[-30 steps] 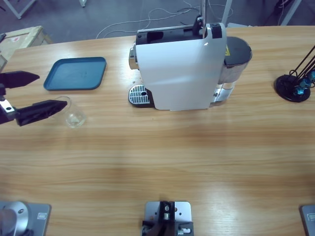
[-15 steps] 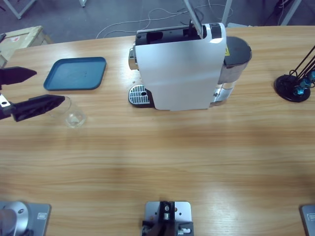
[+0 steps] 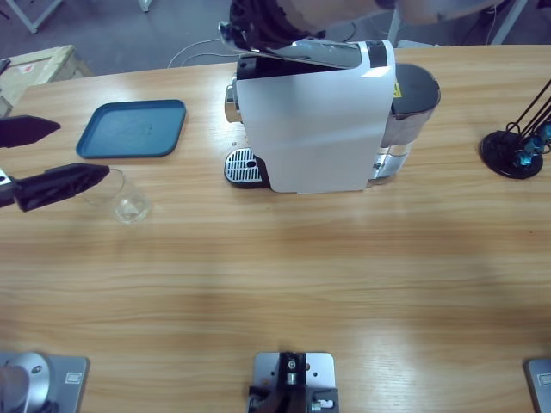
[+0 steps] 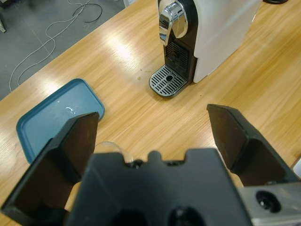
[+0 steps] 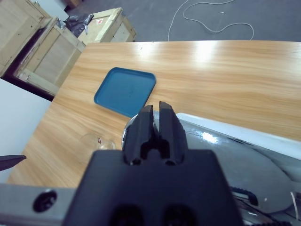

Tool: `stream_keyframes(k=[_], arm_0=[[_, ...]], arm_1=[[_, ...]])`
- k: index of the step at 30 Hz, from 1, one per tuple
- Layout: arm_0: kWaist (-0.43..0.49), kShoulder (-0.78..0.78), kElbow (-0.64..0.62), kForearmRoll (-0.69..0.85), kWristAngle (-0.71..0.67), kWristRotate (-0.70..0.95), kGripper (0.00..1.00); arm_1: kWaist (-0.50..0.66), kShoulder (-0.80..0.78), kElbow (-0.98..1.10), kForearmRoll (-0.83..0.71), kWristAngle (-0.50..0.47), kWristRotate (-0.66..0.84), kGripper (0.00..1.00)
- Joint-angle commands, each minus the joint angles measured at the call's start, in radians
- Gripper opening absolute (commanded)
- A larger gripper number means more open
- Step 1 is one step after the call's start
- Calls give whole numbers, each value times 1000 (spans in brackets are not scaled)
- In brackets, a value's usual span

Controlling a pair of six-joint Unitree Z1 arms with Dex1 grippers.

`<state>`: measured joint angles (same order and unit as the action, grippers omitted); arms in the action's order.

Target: Pour coffee

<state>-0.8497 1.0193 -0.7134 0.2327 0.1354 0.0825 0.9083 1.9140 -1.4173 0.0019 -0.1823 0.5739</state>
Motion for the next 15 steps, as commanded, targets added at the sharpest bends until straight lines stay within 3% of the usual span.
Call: stream_keyframes(k=[1, 15], arm_0=[[-6, -8, 18, 8, 9, -9, 991], [-6, 2, 15, 8, 7, -13, 991]], arm_1=[[46, 195, 42, 112, 24, -7, 0], [32, 248, 43, 199, 29, 5, 0]])
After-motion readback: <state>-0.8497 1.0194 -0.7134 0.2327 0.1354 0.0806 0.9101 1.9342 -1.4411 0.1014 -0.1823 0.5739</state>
